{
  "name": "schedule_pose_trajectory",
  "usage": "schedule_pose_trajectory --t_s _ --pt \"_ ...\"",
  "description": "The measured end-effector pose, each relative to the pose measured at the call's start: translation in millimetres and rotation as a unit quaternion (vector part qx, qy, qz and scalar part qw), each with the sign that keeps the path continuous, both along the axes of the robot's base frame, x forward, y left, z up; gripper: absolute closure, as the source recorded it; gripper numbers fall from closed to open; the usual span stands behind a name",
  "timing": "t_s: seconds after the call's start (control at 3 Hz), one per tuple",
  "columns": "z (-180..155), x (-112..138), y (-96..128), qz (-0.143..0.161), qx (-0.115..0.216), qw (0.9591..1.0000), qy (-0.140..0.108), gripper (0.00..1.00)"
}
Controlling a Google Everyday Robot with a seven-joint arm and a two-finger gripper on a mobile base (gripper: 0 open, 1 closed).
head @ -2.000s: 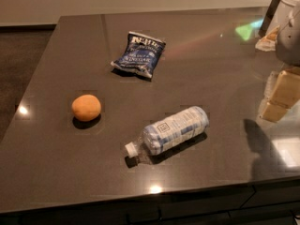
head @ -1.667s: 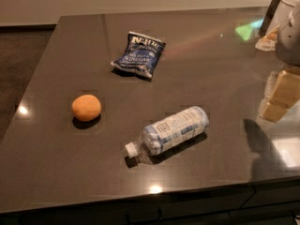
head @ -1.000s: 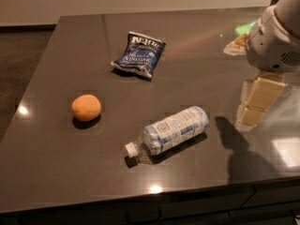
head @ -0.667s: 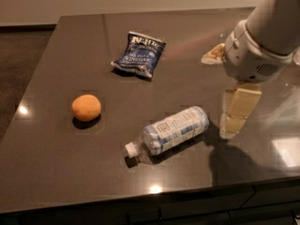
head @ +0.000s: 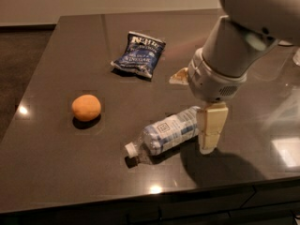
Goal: Pick blue plastic bottle
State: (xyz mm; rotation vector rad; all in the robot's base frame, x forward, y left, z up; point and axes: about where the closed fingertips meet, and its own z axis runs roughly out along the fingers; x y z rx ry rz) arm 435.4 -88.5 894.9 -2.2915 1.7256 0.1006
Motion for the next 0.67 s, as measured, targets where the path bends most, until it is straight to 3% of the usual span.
schedule_pose_trajectory --t_s 0.33,0.67 --pt "-19.0 -0.5 9.4 0.033 -0.015 0.9993 0.000 0.00" --pt "-31.5 -1.6 13.9 0.055 -0.034 0.9979 -0.006 0.16"
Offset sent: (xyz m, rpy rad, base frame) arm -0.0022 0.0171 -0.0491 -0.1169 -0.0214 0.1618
